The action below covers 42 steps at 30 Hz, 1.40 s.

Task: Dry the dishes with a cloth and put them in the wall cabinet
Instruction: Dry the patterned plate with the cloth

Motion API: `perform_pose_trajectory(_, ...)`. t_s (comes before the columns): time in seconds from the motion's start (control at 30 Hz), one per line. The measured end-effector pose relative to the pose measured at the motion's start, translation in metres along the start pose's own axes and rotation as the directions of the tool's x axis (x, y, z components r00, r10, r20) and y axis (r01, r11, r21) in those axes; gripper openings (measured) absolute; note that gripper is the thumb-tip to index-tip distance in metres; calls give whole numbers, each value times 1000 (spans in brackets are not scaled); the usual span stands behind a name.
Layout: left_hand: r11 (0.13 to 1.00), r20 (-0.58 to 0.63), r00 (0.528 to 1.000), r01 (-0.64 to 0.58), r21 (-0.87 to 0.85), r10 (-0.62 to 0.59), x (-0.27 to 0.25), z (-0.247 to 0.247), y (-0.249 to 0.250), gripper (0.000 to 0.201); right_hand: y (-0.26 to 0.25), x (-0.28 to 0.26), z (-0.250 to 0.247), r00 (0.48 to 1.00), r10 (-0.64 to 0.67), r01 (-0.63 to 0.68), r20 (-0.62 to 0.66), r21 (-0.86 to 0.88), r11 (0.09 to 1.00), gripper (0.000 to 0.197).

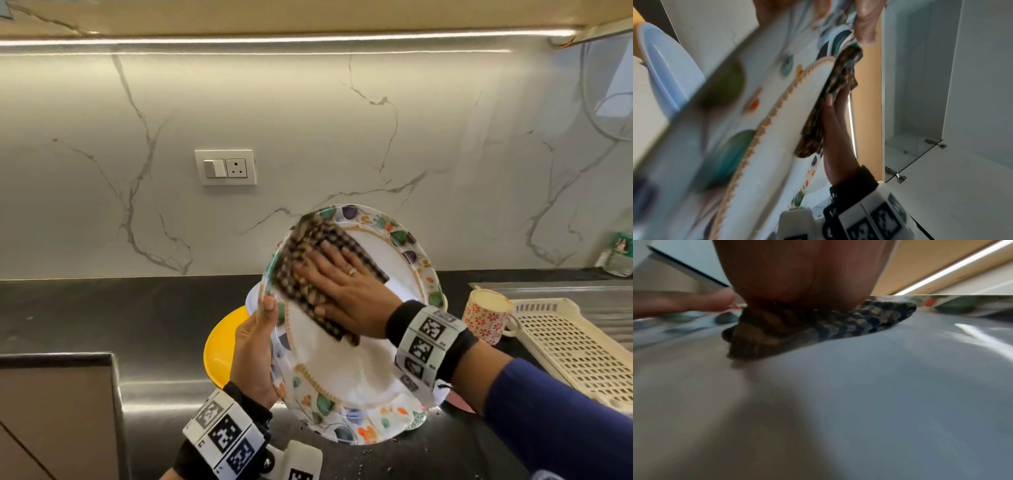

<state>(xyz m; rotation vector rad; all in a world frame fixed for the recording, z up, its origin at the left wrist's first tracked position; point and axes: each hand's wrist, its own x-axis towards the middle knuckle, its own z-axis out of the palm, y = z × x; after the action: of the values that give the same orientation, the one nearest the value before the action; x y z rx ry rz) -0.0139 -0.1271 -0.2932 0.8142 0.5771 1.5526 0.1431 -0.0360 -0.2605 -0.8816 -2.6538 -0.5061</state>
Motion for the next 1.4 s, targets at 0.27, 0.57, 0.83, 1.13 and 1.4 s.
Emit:
perform_pose_trajectory(0.27,997,-123,991,-42,65,50,-1,-11,17,73,57,-45,8,917,383,-396,111,147,907,81)
perform_pose_trajectory(0.57,998,-131,991,-42,-53,35,9,-17,18,90,-45,-114,70,931,364,-360,-12,118,926,61)
perform_pose_trajectory(0.83,994,12,997,73,-85,-73,18,-2,23,98,-52,-47,42,990,-89,81,-111,-73,994,62)
perform_pose_trajectory(1.13,991,18,993,-117,57,116,11,-4,29,71,24,-40,33,940,340,-320,-30,269,908,82)
perform_pose_trajectory(1.4,995,-192,980,-62,-73,47,16,-16,22,56,-21,-97,71,901,434,-409,7,345,845,58)
